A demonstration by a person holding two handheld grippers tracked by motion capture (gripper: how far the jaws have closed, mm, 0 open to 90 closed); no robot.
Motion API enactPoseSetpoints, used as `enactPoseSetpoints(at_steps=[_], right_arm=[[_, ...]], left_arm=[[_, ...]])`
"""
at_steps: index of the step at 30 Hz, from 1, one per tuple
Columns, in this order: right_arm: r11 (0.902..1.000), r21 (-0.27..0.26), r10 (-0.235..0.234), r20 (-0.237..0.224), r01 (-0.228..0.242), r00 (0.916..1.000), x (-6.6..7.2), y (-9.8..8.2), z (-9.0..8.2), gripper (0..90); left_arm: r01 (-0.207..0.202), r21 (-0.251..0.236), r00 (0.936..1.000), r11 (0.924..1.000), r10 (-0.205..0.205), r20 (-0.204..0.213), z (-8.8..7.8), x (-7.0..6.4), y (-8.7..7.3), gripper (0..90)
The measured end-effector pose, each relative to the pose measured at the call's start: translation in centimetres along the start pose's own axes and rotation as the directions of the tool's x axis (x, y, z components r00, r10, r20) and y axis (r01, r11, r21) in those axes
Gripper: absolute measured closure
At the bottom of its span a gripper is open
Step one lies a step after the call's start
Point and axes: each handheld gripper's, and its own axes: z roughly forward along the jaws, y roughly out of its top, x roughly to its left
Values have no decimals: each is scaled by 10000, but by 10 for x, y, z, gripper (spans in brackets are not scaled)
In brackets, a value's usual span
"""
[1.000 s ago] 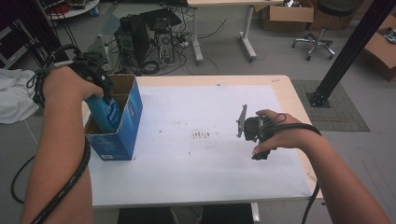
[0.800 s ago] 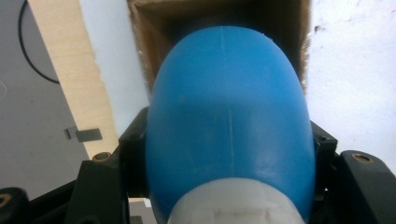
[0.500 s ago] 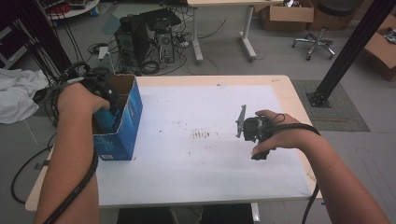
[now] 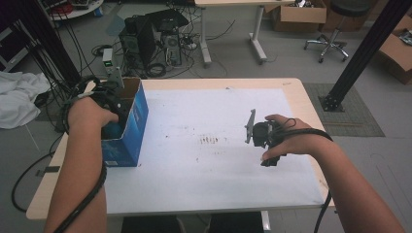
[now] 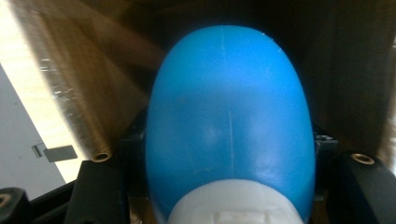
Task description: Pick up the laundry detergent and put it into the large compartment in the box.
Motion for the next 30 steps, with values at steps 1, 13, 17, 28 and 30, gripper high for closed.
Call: enactPoseSetpoints(at_steps=[1, 13, 17, 28, 30], right_arm=[[10000, 21, -4, 7, 4, 10000, 0, 0, 0, 165], [9999, 89, -77, -54, 78, 10000, -1, 3, 5, 165], [10000, 54, -50, -42, 50, 10000, -1, 3, 4, 165], [9999, 106, 14, 4, -14, 10000, 0, 0, 5, 165], [10000, 87, 5, -17, -4, 10000, 0, 0, 5, 165]], left_arm=[[14, -52, 10000, 10000, -14, 19, 1, 1, 0, 382], [-38, -12, 10000, 10000, 38, 81, 2, 2, -2, 380], [-77, -43, 9999, 10000, 78, 124, 2, 3, -3, 379], [-327, -18, 9992, 9995, 327, 232, 3, -1, -2, 371], [-318, -14, 9991, 9995, 318, 278, 3, -1, -2, 369]])
